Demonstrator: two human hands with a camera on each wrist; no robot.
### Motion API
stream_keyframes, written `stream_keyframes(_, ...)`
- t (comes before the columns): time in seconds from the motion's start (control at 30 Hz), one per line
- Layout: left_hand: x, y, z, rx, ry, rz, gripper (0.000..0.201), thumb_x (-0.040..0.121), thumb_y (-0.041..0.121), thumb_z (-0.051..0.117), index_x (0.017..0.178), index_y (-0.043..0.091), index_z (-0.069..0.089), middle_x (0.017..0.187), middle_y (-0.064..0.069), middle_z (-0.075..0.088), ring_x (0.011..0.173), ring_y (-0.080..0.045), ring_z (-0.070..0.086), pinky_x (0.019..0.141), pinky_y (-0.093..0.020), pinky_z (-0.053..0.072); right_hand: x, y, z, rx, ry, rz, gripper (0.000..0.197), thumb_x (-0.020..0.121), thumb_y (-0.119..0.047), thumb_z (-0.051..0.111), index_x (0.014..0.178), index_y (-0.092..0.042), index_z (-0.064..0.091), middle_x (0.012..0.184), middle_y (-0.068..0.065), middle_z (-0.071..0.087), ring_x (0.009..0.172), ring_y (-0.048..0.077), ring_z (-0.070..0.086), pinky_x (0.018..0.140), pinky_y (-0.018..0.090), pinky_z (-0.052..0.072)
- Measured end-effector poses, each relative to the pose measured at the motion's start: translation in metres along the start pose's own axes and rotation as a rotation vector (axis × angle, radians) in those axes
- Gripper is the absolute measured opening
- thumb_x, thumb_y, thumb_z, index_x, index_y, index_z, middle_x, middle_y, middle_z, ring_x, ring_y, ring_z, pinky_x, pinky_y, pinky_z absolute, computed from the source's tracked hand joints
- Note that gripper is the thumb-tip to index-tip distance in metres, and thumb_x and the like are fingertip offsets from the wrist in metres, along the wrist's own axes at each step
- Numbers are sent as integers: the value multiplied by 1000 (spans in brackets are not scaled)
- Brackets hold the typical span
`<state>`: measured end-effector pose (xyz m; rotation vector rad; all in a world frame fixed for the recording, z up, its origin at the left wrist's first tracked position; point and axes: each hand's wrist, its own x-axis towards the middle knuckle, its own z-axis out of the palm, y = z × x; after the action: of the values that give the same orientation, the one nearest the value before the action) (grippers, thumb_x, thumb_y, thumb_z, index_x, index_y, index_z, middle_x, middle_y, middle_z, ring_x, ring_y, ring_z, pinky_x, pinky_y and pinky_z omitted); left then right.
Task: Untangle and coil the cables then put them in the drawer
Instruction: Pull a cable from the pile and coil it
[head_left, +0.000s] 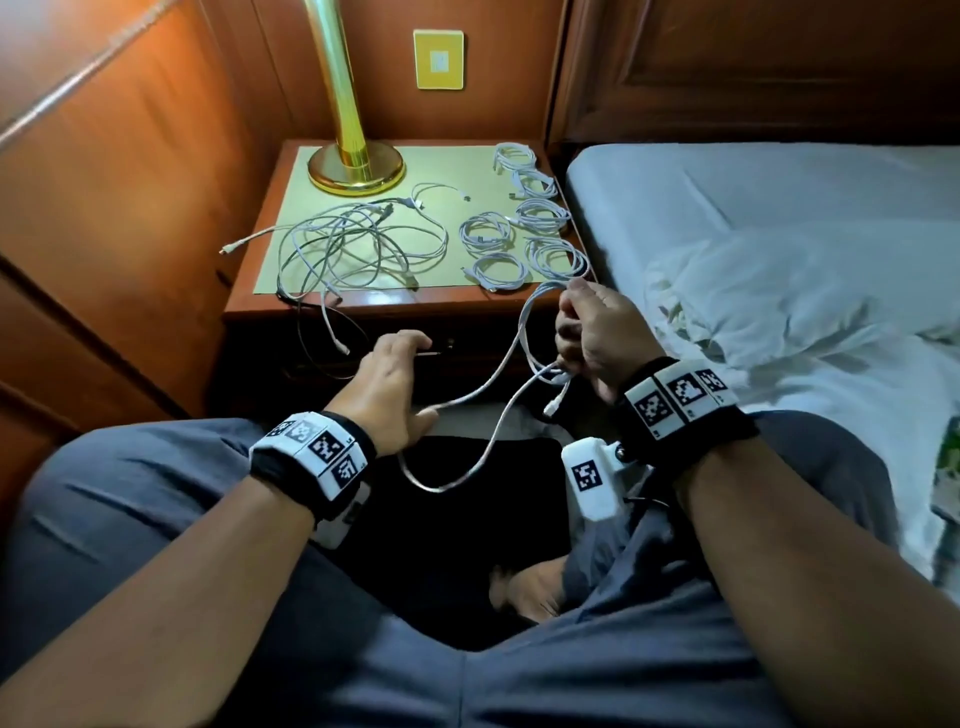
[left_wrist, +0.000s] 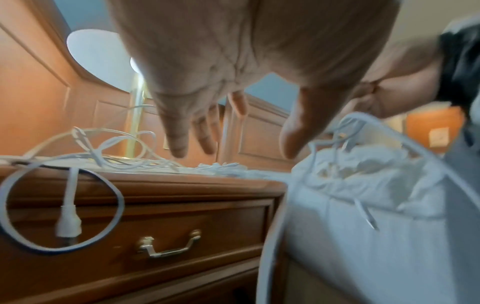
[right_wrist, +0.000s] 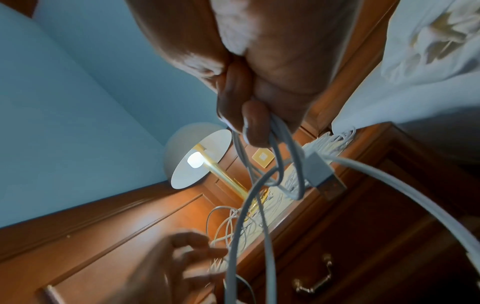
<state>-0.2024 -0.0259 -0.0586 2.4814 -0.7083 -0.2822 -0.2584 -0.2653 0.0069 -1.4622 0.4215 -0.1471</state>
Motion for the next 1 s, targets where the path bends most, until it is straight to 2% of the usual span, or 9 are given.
stream_keyframes(0.13,-13,23,5,-119,195,292,51,72,9,69,116,17,45,123,-1,39,115,-22,45,103,-41,42,-8,9,11,74,-21,28,39,109,-28,30,71,-19,35,53,-2,24,43,13,20,45,25,19)
stream_keyframes(0.23,-20,40,7,-143,297,457,10,85,18,61,91,10,59,94,-1,55,84,-21,56,75,-38,50,-16,14,20,166,-32,61,38,109,-27,29,73,-18,35,53,-2,25,44,13,21,47,27,21)
stream_keyframes(0.33,-29,50,13,-192,178,312,45,95,53,52,82,14,67,75,3,63,68,-14,60,64,-37,51,-21,17,30,232,-72,64,37,109,-29,27,74,-19,35,52,-4,26,43,13,22,48,28,23)
stream_keyframes(0.4,-30,53,18,-114,77,197,50,92,63,53,82,18,73,71,4,67,65,-11,62,64,-33,53,-22,18,34,260,-88,61,37,109,-29,25,75,-19,34,52,-4,26,42,12,23,49,29,24)
stream_keyframes(0.57,-27,50,28,-349,-101,25,30,89,52,69,79,24,76,71,-4,71,56,-15,57,56,-31,47,-23,22,38,291,-114,34,38,110,-29,25,76,-17,35,56,-1,25,42,13,24,46,28,28)
stream_keyframes(0.67,-25,45,25,-336,-166,-16,20,91,39,71,83,22,77,73,-5,72,53,-6,49,53,-24,42,-16,22,35,251,-66,-23,37,110,-28,26,76,-16,36,54,-3,28,42,13,24,45,27,26)
stream_keyframes(0.83,-17,11,0,102,-240,-159,15,89,38,68,87,24,74,78,9,69,72,-9,64,68,-21,53,7,10,6,114,172,-134,38,109,-27,29,74,-16,37,47,-8,34,37,10,27,41,22,24)
stream_keyframes(0.9,-16,-2,-8,292,-302,-251,16,89,40,64,91,26,73,89,7,70,84,-17,68,78,-30,58,15,7,-5,88,237,-147,38,109,-27,31,73,-17,38,47,-9,34,37,10,27,41,23,22)
stream_keyframes(1.0,-15,-11,-10,510,-386,-295,24,86,40,60,97,23,73,96,2,71,89,-23,69,77,-32,58,21,0,-19,59,298,-202,37,108,-27,33,73,-18,40,47,-11,36,39,10,29,44,27,22)
